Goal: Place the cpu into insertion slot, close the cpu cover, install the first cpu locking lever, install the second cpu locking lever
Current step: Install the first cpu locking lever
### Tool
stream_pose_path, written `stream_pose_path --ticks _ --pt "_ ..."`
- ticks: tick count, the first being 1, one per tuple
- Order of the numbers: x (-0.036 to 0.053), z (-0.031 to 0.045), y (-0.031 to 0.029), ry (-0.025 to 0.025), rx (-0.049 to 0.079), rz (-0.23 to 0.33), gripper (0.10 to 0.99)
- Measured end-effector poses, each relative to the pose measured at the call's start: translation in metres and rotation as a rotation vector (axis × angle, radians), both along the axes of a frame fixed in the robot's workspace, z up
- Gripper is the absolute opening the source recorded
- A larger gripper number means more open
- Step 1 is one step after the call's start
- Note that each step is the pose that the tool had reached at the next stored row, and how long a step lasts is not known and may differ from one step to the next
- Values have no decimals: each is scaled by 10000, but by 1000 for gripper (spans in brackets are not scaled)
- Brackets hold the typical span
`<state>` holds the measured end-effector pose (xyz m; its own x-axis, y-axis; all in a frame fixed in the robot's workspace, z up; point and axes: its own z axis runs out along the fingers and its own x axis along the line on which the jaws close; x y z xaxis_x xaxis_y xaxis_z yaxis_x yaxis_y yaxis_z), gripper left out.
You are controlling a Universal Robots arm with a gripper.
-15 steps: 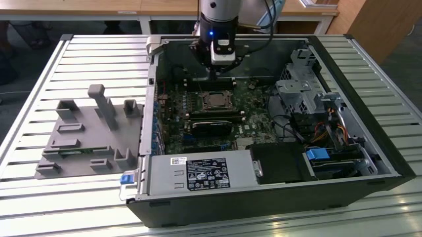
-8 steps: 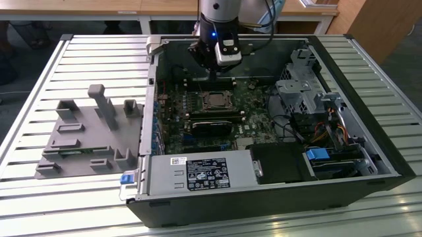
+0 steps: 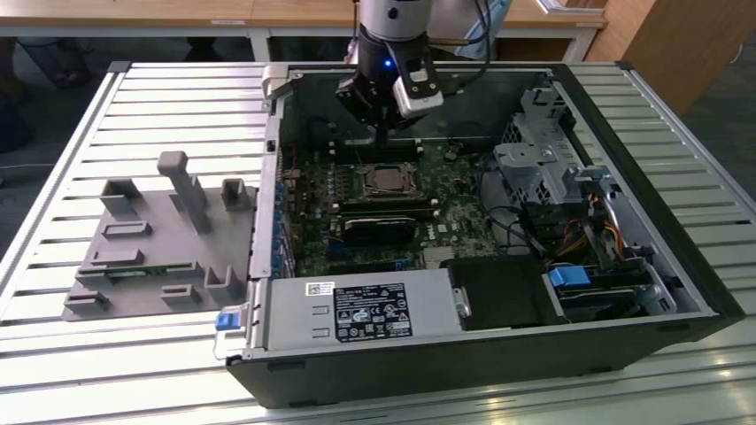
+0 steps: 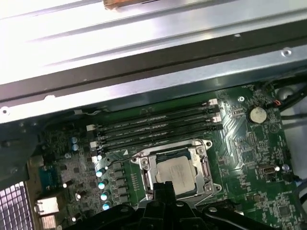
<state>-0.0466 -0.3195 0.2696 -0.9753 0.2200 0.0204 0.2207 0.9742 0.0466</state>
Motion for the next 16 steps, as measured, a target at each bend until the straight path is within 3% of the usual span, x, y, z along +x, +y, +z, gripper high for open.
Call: stream_pose_path --ticks 8,16 --pt "0 -18 0 -11 -1 1455 106" --pt "0 -32 0 -81 -4 2755 106"
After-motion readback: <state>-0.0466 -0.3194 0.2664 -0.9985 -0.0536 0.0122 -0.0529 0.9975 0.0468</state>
